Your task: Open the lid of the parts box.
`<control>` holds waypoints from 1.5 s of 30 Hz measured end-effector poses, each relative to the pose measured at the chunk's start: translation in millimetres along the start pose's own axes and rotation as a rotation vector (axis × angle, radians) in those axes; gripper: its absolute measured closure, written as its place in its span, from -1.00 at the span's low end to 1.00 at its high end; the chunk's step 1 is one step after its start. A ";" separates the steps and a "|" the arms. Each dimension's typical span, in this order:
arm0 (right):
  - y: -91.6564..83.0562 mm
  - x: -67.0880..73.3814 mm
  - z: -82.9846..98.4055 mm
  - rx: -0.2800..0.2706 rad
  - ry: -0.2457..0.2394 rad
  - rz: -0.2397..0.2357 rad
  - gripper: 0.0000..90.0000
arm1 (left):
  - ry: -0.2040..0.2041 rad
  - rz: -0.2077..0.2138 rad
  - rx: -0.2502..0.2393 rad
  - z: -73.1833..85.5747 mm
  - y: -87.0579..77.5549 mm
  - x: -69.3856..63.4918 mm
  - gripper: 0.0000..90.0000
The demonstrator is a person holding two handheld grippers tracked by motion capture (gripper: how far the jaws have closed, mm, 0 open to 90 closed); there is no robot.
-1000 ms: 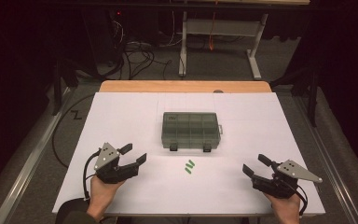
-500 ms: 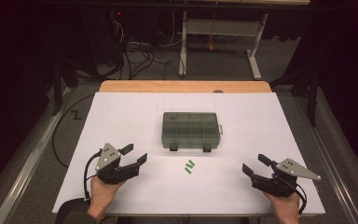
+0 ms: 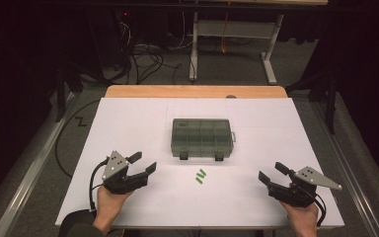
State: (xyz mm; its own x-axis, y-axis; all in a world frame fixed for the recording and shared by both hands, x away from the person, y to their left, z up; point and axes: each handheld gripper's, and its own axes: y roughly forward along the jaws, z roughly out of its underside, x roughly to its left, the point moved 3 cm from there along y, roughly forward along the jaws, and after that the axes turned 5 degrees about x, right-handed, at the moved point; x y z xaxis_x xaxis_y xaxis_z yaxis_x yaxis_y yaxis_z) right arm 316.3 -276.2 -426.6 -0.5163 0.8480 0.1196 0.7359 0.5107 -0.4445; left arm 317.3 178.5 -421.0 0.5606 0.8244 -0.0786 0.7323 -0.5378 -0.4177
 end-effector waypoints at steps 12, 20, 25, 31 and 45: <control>3.9 -3.8 -0.5 0.016 0.037 -0.036 -0.39 | -0.001 0.008 0.008 -0.1 4.2 -2.0 -0.22; 8.7 -0.3 -1.9 0.032 0.031 -0.032 -0.33 | 0.012 0.000 0.019 -0.4 7.9 -3.2 -0.24; 14.5 4.5 -3.7 0.063 0.012 -0.037 -0.27 | 0.013 0.002 0.024 -1.0 10.2 -4.5 -0.25; 14.7 5.3 -7.6 0.060 0.002 -0.043 -0.22 | -0.024 0.018 0.031 -3.5 14.6 -3.7 -0.24; 21.3 2.9 -20.2 0.062 -0.011 -0.056 -0.03 | -0.037 0.026 0.012 -13.1 20.8 -2.0 -0.24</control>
State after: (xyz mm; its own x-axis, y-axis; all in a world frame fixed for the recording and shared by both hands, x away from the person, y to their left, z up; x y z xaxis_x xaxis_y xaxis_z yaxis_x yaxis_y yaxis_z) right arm 339.3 -260.0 -417.9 -0.5609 0.8166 0.1360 0.6773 0.5471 -0.4919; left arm 336.4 163.3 -417.7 0.5641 0.8165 -0.1228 0.7130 -0.5567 -0.4263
